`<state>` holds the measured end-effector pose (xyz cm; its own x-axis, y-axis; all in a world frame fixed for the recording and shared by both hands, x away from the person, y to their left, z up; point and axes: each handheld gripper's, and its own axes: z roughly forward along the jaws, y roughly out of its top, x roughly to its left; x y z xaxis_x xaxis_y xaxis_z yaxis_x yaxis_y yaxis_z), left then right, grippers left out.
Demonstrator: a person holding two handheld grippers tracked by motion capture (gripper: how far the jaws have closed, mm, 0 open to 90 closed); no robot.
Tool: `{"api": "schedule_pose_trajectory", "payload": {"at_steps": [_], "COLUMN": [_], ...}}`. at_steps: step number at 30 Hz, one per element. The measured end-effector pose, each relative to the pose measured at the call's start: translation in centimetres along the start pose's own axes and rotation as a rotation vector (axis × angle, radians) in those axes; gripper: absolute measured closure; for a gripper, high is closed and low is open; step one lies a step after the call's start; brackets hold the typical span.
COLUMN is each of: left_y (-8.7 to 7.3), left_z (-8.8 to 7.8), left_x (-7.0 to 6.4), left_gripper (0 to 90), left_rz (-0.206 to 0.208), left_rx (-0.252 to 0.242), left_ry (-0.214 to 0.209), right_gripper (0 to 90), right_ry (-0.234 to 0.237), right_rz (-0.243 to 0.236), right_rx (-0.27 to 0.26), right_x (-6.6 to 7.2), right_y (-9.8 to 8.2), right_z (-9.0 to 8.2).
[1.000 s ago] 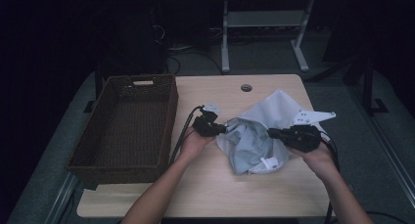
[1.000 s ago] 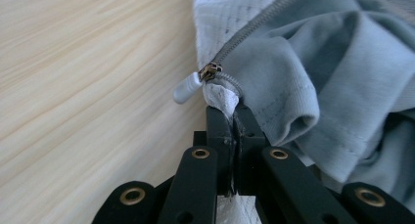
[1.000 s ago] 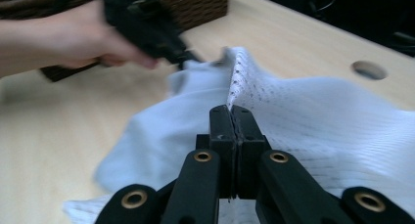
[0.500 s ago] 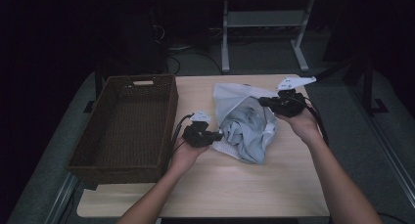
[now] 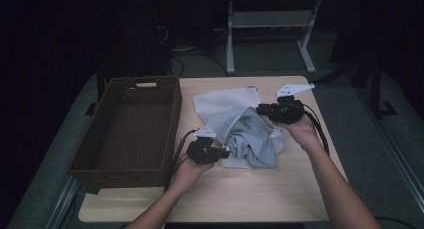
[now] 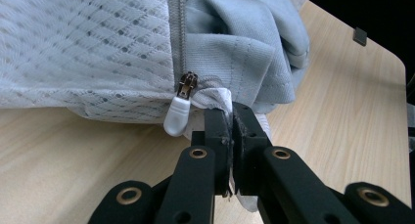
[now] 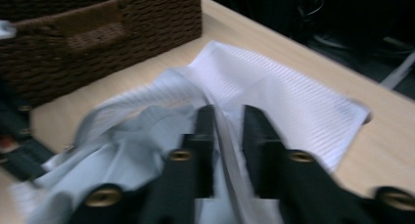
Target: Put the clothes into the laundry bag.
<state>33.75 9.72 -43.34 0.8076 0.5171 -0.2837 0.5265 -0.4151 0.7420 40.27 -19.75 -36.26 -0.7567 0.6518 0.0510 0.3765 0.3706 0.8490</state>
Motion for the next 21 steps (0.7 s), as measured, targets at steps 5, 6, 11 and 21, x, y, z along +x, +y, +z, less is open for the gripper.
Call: {"api": "schedule_pose_trajectory", "payload": {"at_steps": [5, 6, 11, 21], "left_y": [-0.4, -0.6, -1.4, -2.3], "left_z": [-0.1, -0.1, -0.1, -0.2], "left_x": [-0.3, -0.3, -0.5, -0.4], "left_gripper": [86.5, 86.4, 86.5, 86.7], "left_rz": [-0.016, -0.02, -0.017, -0.027], "left_rx": [0.009, 0.014, 0.028, -0.007], "left_ry": [0.02, 0.019, 0.023, 0.004], "right_gripper": [49.1, 47.3, 43.4, 43.2], "right_ry": [0.03, 0.032, 0.084, 0.175], "right_rz": [0.017, 0.017, 0.076, 0.027], "right_rx": [0.036, 0.04, 0.031, 0.069], "right_x": [1.3, 1.6, 3.3, 8.6], "right_y": [-1.6, -1.9, -3.8, -5.3], "right_z": [-1.8, -2.3, -4.3, -2.2]}}
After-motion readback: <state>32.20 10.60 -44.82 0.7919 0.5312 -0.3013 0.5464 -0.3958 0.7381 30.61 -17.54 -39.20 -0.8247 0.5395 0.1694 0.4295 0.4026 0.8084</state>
